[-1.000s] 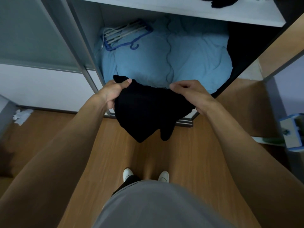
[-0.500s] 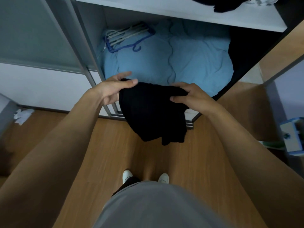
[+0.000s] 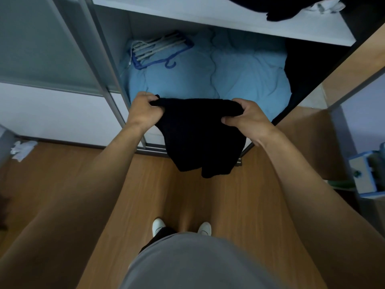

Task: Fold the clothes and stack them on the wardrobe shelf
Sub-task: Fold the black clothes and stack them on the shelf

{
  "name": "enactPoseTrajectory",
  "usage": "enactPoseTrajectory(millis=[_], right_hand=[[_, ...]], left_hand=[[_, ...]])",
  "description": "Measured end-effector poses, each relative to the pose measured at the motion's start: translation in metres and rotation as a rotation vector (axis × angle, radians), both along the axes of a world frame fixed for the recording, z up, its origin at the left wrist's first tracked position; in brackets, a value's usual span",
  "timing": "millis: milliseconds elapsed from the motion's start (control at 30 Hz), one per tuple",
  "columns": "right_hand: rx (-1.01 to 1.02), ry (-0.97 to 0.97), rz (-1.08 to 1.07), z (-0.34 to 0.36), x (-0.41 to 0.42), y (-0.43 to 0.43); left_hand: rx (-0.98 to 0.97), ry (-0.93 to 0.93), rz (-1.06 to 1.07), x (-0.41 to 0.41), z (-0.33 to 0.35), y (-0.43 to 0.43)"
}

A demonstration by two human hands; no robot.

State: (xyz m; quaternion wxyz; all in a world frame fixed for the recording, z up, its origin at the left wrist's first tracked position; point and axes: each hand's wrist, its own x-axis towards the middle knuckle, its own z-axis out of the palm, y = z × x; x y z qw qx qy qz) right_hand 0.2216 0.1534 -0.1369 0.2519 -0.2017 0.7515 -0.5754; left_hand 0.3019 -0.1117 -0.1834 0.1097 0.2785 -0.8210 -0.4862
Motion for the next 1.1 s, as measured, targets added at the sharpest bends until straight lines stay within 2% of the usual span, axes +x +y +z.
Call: enactPoseTrajectory(millis=[67,200,333,367,400,467,533,633,700,767,833,933,1000,1100], right_hand=[[-0.033,-0.01,-0.012,0.006,-0.004,0.003],[-0.078,-0.109,-0.081,0.012,-0.006,0.005],[-0.549,-0.43,-0.202,0.007,-0.01,0.012],[-0.53,-0.473,-0.168,0.003,-0.008,0.013],[-0.41,-0.474,-0.123,-0.002,-0.003,0.012],[-0.208,-0.434,-0.059,-0.015,0.011,0.003],[-0.265,-0.503,-0.089,-0.024,0.02,-0.006],[-0.423,-0.704,-0.116,-0.016,0.023,-0.01],[-0.426,-0.735,-0.051,-0.009,0.021,-0.011],[-0.442,-0.747,-0.019,-0.006,0.023,-0.018],[-0.483,-0.777,-0.072,-0.005,0.032,-0.027],[-0.574,-0.811,-0.146,-0.01,0.046,-0.039],[-0.605,-0.811,-0.176,-0.015,0.05,-0.045],[-0.592,-0.802,-0.186,-0.022,0.049,-0.052]], left_hand=[[0.277,0.135,0.06,0.002,0.004,0.001],[0.587,0.232,0.203,-0.003,0.005,-0.003],[0.786,0.288,0.27,-0.011,0.014,0.012],[0.836,0.294,0.291,-0.013,0.018,0.016],[0.877,0.3,0.307,-0.017,0.022,0.02],[0.92,0.292,0.301,-0.02,0.029,0.022],[0.926,0.237,0.24,-0.02,0.035,0.02],[0.856,0.185,0.138,-0.013,0.034,0.007],[0.716,0.16,0.122,-0.01,0.033,-0.005],[0.659,0.137,0.167,-0.008,0.028,-0.012],[0.811,0.101,0.177,-0.005,0.018,-0.016],[1.16,0.066,0.011,0.014,-0.006,-0.024],[1.256,-0.008,-0.093,0.034,-0.026,-0.025],[1.3,-0.111,-0.213,0.06,-0.046,-0.017]])
